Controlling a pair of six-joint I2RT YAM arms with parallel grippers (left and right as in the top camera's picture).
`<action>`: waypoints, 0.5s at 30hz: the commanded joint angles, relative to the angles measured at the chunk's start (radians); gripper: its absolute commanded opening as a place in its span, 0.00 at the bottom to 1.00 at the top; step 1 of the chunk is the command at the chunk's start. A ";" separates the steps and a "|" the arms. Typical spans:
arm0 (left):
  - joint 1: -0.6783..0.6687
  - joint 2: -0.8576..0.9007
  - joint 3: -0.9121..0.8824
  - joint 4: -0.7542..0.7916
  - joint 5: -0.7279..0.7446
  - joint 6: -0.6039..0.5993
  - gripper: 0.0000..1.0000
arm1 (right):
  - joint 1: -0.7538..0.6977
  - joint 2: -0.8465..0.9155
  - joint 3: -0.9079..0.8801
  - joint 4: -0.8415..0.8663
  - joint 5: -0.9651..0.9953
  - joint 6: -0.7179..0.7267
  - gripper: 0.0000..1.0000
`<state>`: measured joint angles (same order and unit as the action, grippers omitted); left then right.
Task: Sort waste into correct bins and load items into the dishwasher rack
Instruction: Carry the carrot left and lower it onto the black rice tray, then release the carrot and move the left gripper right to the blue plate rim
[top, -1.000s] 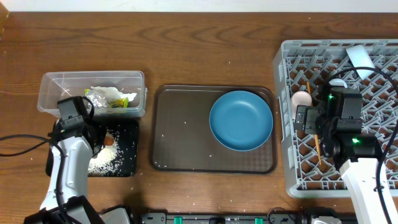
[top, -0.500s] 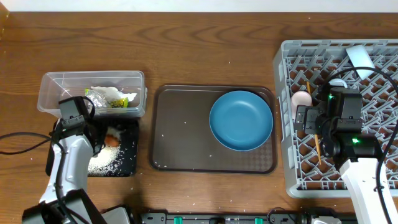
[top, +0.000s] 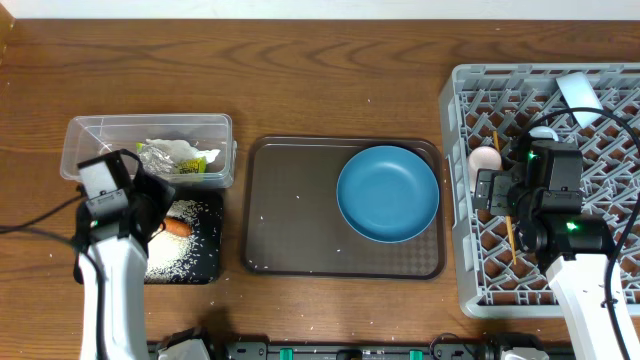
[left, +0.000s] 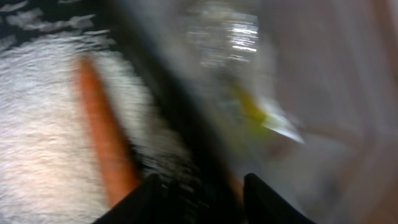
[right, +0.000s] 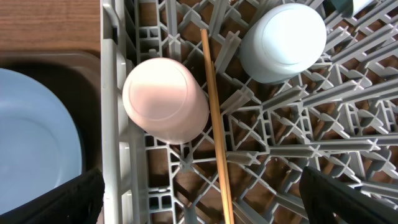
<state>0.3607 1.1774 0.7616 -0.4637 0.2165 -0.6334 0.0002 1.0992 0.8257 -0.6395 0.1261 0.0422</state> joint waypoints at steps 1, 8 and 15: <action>-0.022 -0.087 0.030 -0.038 0.246 0.127 0.50 | -0.006 -0.008 0.018 -0.001 -0.003 0.013 0.99; -0.183 -0.175 0.083 -0.212 0.266 0.188 0.57 | -0.006 -0.008 0.018 -0.001 -0.003 0.013 0.99; -0.474 -0.090 0.315 -0.370 0.082 0.187 0.58 | -0.006 -0.008 0.018 -0.001 -0.003 0.013 0.99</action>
<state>-0.0170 1.0527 0.9749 -0.7975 0.4065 -0.4694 0.0002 1.0992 0.8257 -0.6399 0.1261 0.0422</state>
